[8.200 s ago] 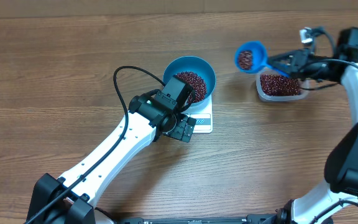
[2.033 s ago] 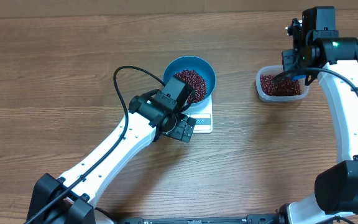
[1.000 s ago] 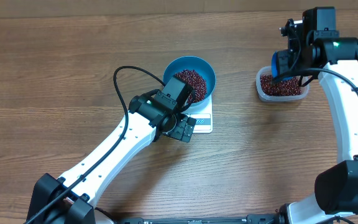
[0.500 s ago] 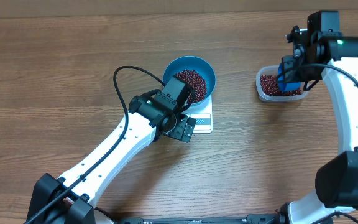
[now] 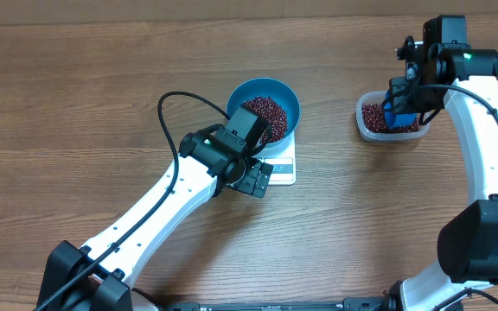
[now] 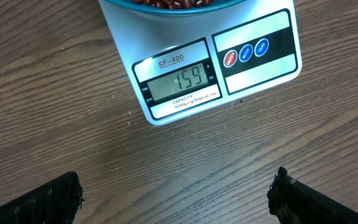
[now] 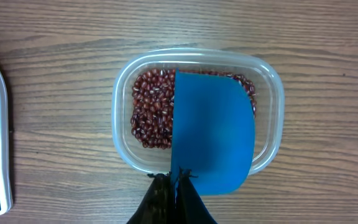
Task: Scoop item into bowl and weigh 150g on scale
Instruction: 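Dip the scoop into the clear tub and scoop red beans, right gripper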
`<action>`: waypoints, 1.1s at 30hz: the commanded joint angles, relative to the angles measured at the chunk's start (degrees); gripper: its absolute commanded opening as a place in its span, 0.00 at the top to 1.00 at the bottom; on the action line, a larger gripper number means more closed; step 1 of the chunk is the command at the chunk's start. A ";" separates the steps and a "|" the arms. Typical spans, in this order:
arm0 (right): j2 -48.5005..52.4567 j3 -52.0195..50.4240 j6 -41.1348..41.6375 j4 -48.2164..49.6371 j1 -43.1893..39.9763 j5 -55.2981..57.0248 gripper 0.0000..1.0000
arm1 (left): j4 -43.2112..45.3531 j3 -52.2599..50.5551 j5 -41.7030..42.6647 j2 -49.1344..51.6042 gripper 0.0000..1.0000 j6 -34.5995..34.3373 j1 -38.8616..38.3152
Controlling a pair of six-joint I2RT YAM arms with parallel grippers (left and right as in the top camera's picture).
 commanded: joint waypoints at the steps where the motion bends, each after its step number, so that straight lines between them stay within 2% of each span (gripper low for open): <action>1: -0.57 1.18 0.92 -0.04 -0.17 0.28 0.96 | 0.04 -0.55 -0.72 -0.07 0.00 0.09 -0.07; 21: -0.35 -6.32 2.60 4.83 -0.17 0.28 0.96 | 0.04 -0.55 -0.72 -0.07 0.00 0.09 -0.07; 33: -0.35 -6.51 3.26 3.89 -0.17 0.28 0.93 | 0.04 -0.55 -0.72 -0.07 0.00 0.09 -0.07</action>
